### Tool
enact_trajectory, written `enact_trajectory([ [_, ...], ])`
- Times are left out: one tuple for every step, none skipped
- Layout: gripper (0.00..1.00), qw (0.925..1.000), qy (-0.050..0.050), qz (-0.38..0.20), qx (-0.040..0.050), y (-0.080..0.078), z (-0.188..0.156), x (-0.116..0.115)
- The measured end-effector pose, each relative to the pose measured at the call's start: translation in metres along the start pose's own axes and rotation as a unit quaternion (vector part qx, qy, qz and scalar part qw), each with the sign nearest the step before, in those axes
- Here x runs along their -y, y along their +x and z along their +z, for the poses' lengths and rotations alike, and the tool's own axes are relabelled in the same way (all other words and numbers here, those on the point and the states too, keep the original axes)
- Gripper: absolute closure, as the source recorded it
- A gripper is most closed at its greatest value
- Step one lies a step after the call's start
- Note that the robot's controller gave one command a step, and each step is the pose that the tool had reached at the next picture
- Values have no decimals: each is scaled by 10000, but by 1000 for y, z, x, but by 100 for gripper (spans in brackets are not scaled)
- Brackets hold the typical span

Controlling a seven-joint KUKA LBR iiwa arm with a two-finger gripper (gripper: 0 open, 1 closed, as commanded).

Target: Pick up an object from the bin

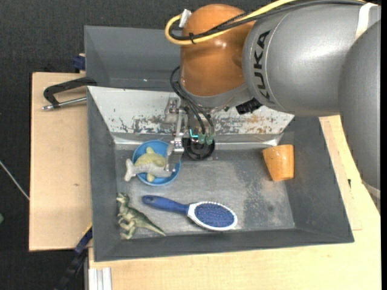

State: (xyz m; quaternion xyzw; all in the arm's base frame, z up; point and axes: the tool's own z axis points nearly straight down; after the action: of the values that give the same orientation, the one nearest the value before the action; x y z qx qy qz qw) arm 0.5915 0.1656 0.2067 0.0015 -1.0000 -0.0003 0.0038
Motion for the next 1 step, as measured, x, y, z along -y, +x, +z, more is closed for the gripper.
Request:
enact_trajectory([
  [0, 9962, -8, -863, 67, 4, 135, 0],
])
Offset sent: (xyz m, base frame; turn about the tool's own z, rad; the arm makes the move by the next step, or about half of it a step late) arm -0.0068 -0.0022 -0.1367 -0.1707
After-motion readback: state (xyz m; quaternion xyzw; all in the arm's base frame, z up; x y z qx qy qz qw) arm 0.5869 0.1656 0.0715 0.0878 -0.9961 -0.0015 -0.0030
